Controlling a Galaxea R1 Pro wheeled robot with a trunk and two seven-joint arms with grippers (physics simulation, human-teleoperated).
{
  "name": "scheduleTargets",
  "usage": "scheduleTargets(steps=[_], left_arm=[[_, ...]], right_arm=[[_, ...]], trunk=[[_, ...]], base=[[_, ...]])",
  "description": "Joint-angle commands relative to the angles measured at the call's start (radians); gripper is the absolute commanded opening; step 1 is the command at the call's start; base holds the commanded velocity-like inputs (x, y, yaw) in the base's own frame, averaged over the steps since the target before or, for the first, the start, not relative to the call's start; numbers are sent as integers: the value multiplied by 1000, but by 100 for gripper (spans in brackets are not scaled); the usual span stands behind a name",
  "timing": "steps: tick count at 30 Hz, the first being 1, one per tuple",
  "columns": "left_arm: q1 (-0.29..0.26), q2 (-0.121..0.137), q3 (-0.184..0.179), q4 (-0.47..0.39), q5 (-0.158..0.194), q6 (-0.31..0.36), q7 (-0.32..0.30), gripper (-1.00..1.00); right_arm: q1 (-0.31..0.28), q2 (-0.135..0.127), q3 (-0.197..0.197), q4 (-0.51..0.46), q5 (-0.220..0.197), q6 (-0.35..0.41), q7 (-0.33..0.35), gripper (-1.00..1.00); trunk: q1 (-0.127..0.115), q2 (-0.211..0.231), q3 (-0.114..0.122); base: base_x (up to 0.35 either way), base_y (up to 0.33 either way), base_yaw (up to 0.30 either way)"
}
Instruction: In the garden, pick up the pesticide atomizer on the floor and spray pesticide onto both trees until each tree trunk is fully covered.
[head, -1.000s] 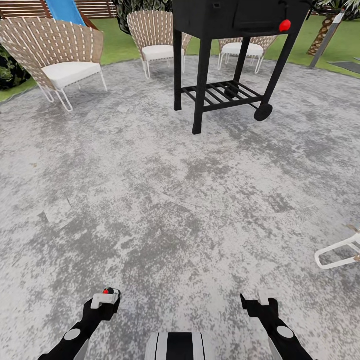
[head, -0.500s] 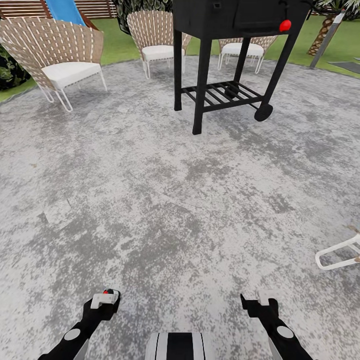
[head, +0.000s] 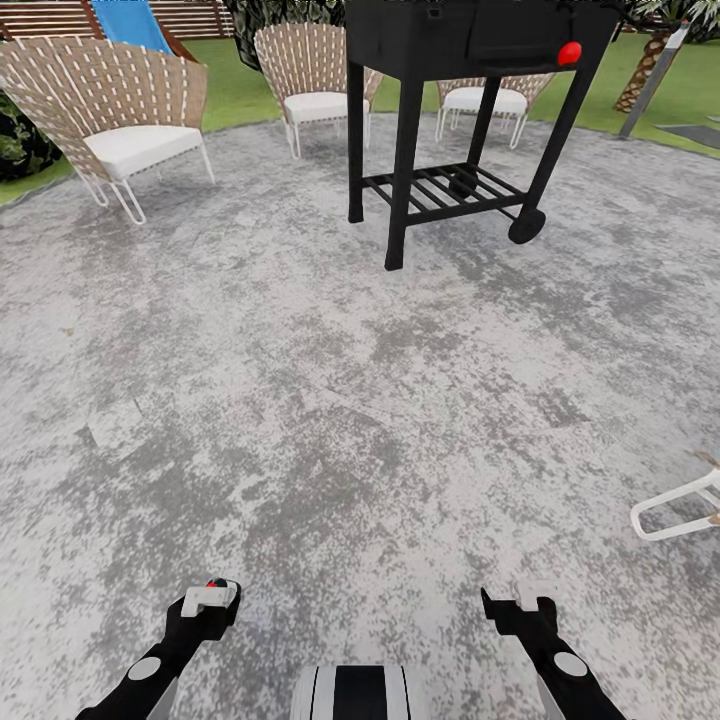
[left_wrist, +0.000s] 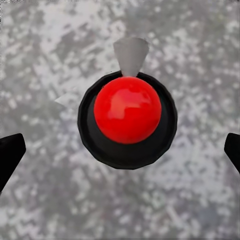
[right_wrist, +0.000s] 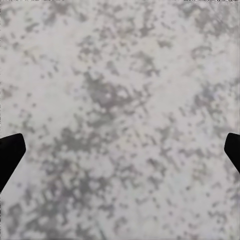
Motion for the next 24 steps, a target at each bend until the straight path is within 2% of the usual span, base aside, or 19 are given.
scheduleTargets(steps=[1,24], left_arm=[[0,-1,7,1,-3,-3,-7,100],[-1,-1,7,1,-5,-3,-7,100]], right_arm=[[0,0,0,0,0,-3,0,100],[0,-1,0,1,1,-3,0,100]], trunk=[[0,0,1],[0,0,4]], base=[[0,0,0],[11,0,0]])
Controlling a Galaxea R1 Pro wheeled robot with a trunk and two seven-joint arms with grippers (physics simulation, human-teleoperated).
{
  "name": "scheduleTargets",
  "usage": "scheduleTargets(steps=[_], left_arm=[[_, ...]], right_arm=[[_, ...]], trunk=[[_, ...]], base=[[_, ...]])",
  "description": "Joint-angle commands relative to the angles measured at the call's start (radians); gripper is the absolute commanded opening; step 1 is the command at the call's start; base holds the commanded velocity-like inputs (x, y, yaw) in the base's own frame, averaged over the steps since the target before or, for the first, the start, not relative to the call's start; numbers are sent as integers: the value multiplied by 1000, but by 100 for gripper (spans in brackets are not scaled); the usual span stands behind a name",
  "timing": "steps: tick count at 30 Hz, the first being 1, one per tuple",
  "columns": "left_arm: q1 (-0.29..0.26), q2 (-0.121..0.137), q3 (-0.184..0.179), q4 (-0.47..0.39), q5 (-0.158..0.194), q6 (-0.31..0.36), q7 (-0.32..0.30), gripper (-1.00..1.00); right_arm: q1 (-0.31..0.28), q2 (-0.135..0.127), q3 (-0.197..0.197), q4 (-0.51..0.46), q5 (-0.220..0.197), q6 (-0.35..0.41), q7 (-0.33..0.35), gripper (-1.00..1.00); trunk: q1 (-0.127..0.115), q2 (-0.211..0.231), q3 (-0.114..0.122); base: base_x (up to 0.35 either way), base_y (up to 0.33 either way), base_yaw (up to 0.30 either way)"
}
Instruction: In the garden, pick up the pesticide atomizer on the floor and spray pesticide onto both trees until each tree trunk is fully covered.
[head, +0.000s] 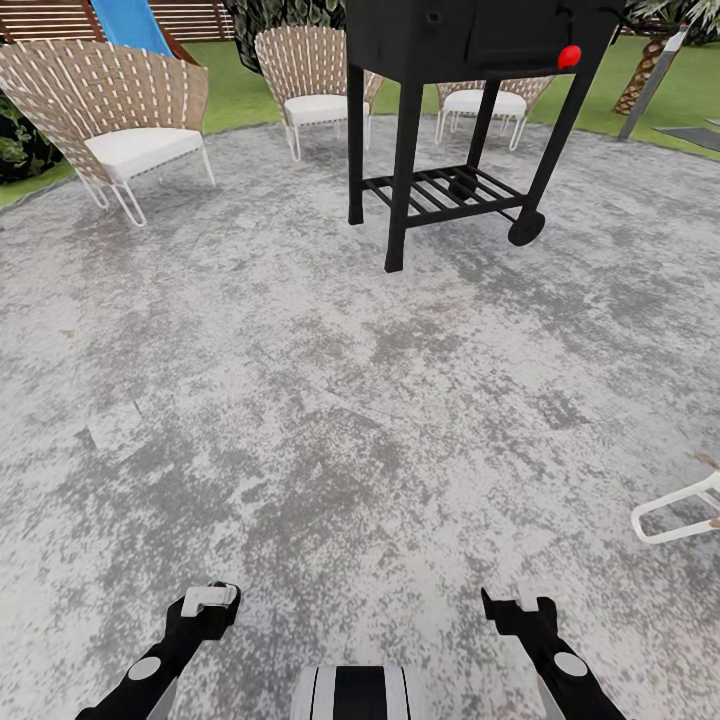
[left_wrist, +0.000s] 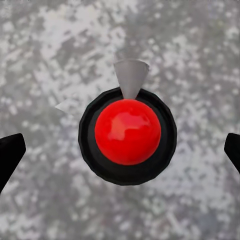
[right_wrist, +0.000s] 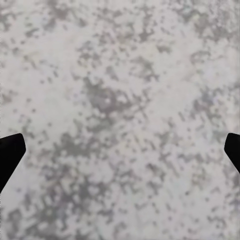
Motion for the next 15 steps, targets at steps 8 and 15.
scheduleTargets(steps=[8,15], left_arm=[[-1,-1,7,1,-4,-2,-7,100],[0,0,7,1,-1,-2,-6,-100]], right_arm=[[0,1,0,1,1,-3,0,100],[0,1,0,1,1,-3,0,100]], trunk=[[0,0,-1],[0,0,-1]], base=[[1,0,0],[0,0,0]])
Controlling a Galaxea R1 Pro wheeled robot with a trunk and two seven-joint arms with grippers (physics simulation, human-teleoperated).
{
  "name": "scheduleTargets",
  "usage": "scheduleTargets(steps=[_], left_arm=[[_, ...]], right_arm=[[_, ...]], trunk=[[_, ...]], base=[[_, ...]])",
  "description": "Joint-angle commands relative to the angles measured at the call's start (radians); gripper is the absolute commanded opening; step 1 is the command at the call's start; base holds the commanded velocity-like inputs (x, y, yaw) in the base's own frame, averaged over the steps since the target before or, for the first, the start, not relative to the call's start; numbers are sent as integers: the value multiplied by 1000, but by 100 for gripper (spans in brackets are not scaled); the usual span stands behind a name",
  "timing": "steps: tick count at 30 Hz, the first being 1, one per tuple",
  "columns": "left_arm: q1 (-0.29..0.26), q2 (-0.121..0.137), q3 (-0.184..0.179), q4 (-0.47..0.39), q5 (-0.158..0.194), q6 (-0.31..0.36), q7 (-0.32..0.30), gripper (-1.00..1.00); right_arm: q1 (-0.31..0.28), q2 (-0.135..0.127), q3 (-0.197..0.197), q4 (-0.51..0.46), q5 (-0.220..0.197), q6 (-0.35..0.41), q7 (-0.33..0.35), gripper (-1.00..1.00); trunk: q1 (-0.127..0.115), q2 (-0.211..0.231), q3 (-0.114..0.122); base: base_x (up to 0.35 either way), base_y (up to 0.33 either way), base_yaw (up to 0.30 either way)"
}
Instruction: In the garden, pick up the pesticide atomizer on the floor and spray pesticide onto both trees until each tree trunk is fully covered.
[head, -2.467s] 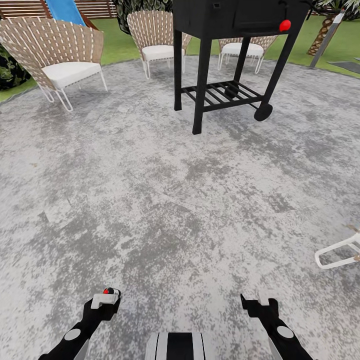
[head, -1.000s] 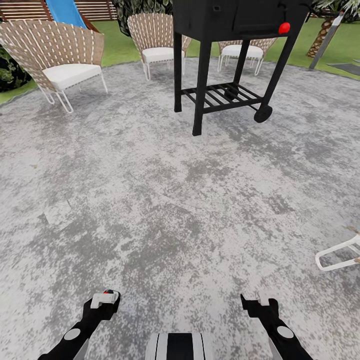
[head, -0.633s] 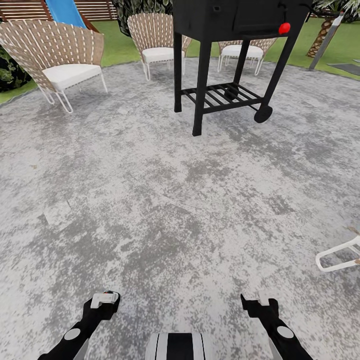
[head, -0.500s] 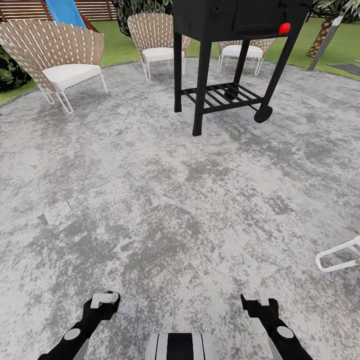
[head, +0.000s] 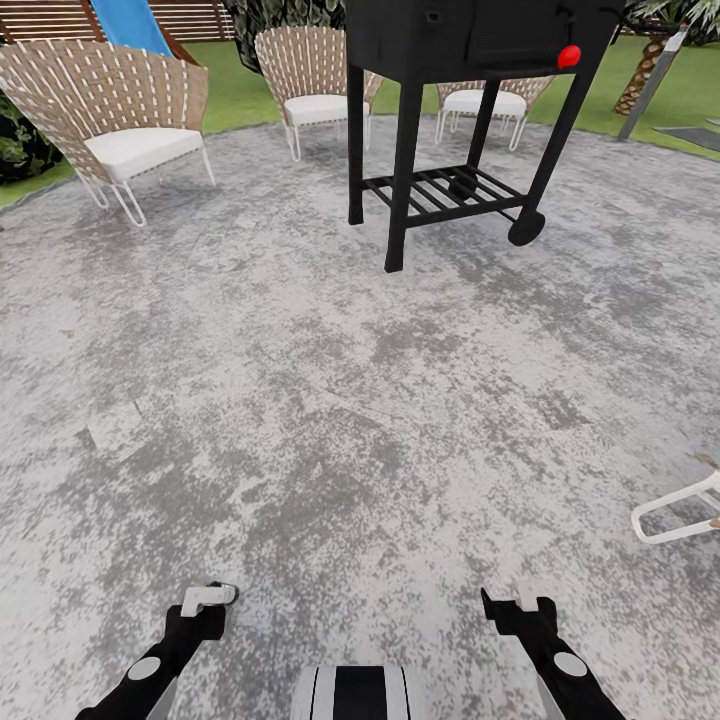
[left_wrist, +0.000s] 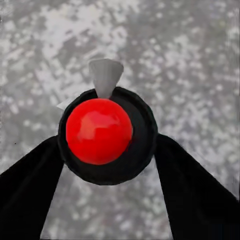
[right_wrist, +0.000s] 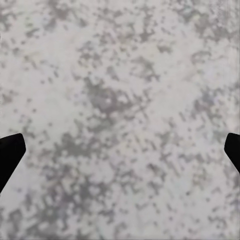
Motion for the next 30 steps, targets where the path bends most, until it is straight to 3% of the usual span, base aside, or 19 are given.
scheduleTargets(steps=[1,30], left_arm=[[-1,-1,7,1,-5,-3,-7,-100],[0,-2,7,-5,-7,-4,-8,-100]], right_arm=[[0,0,0,1,0,-3,0,100],[0,1,0,2,0,-3,0,100]], trunk=[[0,0,-1],[0,0,-1]], base=[[0,0,0],[0,0,0]])
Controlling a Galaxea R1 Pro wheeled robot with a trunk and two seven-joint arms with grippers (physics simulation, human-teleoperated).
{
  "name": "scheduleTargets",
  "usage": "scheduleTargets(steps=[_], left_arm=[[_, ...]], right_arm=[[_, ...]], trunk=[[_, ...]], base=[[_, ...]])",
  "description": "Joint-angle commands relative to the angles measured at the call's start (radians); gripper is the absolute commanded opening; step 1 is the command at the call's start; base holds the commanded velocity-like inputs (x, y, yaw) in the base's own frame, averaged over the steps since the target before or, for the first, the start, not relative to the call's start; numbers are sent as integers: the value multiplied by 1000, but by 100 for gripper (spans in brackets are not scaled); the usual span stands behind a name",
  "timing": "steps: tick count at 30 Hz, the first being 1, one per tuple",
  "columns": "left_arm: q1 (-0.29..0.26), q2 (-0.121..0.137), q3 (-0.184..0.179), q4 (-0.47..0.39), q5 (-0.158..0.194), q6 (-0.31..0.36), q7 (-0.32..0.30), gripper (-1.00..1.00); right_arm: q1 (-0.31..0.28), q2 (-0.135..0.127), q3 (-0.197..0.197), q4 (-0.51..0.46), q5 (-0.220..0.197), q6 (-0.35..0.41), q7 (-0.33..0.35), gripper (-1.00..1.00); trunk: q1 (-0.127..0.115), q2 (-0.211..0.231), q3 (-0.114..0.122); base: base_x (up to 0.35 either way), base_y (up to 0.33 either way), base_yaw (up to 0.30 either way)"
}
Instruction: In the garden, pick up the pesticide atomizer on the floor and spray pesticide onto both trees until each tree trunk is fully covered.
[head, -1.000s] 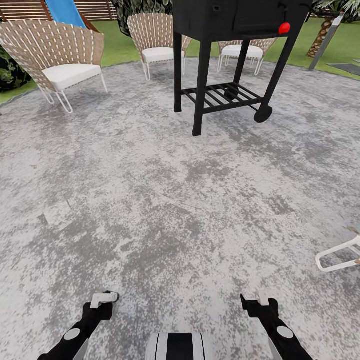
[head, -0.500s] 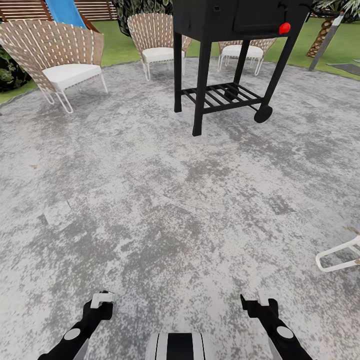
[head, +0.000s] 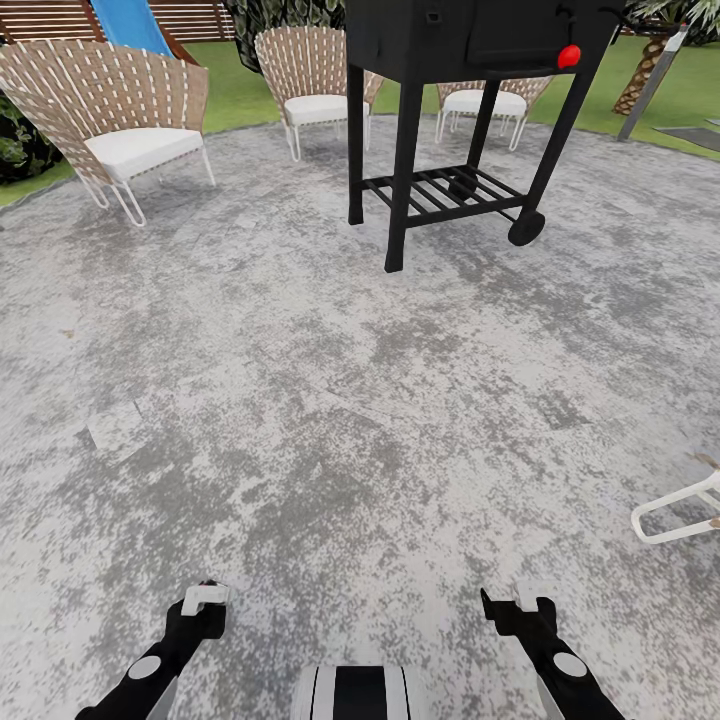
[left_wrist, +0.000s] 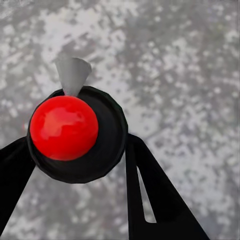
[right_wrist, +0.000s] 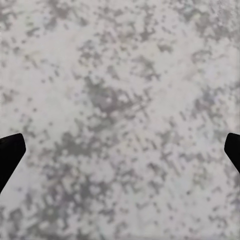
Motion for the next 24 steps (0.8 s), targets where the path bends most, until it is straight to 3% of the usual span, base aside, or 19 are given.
scheduleTargets(steps=[1,4,24], left_arm=[[0,-1,7,0,-4,-3,-7,-100],[-1,-1,7,0,-4,-2,-7,-100],[-1,-1,7,1,-3,-2,-7,-100]], right_arm=[[0,0,0,1,0,-3,0,100],[0,0,0,1,0,-3,0,100],[0,1,4,25,4,-9,2,100]], trunk=[[0,0,-1],[0,0,-1],[-9,4,77]], base=[[0,0,0],[0,0,0],[0,0,0]])
